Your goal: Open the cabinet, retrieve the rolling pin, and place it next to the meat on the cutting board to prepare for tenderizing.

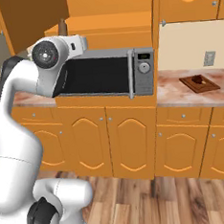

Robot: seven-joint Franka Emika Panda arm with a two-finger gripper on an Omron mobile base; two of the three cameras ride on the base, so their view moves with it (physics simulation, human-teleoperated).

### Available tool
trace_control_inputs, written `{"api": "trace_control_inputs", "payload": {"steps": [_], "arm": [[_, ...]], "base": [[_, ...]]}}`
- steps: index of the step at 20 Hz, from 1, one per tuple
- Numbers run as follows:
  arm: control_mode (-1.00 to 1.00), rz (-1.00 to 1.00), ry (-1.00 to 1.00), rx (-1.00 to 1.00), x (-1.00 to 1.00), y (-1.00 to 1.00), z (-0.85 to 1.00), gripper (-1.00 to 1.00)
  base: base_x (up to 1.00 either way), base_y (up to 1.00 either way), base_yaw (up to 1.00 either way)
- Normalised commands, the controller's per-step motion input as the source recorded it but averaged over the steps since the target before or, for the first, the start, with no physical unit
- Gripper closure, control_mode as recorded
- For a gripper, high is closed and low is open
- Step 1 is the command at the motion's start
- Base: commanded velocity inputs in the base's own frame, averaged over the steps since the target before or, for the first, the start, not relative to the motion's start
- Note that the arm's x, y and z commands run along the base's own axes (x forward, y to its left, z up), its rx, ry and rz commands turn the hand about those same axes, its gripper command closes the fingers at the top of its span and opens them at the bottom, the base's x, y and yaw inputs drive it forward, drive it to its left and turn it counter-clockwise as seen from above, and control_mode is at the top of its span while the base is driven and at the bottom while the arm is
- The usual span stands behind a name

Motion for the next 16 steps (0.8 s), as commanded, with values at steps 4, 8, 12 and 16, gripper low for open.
{"api": "trace_control_inputs", "payload": {"steps": [4, 8, 12, 16], "arm": [[1.00, 0.00, 0.00, 0.00, 0.00, 0.00, 0.00, 1.00], [1.00, 0.00, 0.00, 0.00, 0.00, 0.00, 0.00, 1.00], [1.00, 0.00, 0.00, 0.00, 0.00, 0.00, 0.00, 1.00], [1.00, 0.00, 0.00, 0.00, 0.00, 0.00, 0.00, 1.00]], "base": [[-1.00, -0.26, 0.00], [-1.00, -0.59, -0.01], [-0.70, -0.78, -0.05], [-0.47, -0.94, -0.08]]}}
